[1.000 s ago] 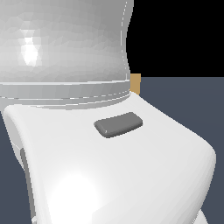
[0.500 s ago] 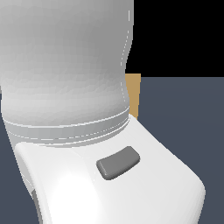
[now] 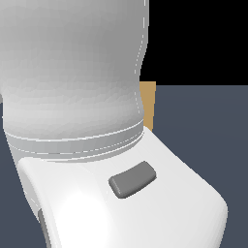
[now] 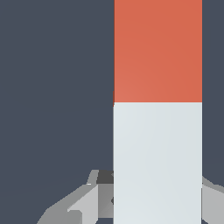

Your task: Insert the peg into the horizontal hole in a box.

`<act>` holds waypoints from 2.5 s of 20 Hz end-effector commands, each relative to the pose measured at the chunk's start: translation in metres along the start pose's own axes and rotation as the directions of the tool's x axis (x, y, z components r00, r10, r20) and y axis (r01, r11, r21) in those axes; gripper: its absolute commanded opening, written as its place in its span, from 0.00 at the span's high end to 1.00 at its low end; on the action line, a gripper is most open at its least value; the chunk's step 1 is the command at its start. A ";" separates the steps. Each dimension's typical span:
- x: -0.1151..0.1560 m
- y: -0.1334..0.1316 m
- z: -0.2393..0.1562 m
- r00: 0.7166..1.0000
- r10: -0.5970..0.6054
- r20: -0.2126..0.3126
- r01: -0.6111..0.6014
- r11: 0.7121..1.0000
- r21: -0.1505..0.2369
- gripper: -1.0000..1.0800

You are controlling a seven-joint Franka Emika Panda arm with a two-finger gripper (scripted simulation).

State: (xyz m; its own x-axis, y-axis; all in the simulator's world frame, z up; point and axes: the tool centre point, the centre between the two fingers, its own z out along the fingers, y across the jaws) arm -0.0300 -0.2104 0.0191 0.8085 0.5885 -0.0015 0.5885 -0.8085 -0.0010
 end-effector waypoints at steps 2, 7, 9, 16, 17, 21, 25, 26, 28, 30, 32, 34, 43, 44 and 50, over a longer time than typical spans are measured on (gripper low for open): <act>0.007 0.000 -0.003 1.000 -0.029 -0.001 0.029 1.000 -0.001 1.00; 0.027 -0.003 -0.013 0.992 -0.130 0.000 0.130 0.992 -0.002 1.00; 0.039 -0.006 -0.018 0.982 -0.187 0.000 0.187 0.982 -0.002 1.00; 0.092 -0.028 -0.043 0.895 -0.447 0.001 0.447 0.895 -0.003 1.00; 0.100 -0.033 -0.047 0.874 -0.487 0.001 0.487 0.874 -0.003 1.00; 0.126 -0.055 -0.062 0.783 -0.623 0.002 0.623 0.783 -0.003 1.00; 0.144 -0.074 -0.073 0.699 -0.715 0.001 0.715 0.699 -0.003 1.00; 0.147 -0.078 -0.075 0.681 -0.732 0.001 0.732 0.681 -0.003 1.00; 0.152 -0.086 -0.079 0.649 -0.761 0.001 0.761 0.649 -0.002 1.00; 0.156 -0.092 -0.082 0.623 -0.782 0.001 0.782 0.623 -0.002 1.00; 0.159 -0.096 -0.084 0.604 -0.797 0.001 0.797 0.604 -0.002 1.00; 0.160 -0.099 -0.086 0.592 -0.806 0.000 0.806 0.592 -0.002 1.00; 0.160 -0.100 -0.088 0.586 -0.810 0.001 0.810 0.586 -0.004 1.00; 0.160 -0.100 -0.088 0.586 -0.810 0.001 0.810 0.586 -0.004 1.00; 0.162 -0.103 -0.086 0.587 -0.810 0.001 0.810 0.587 -0.001 1.00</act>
State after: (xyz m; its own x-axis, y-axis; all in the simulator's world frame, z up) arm 0.0390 -0.0343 0.1032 -0.0010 1.0000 -0.0009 1.0000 0.0010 -0.0043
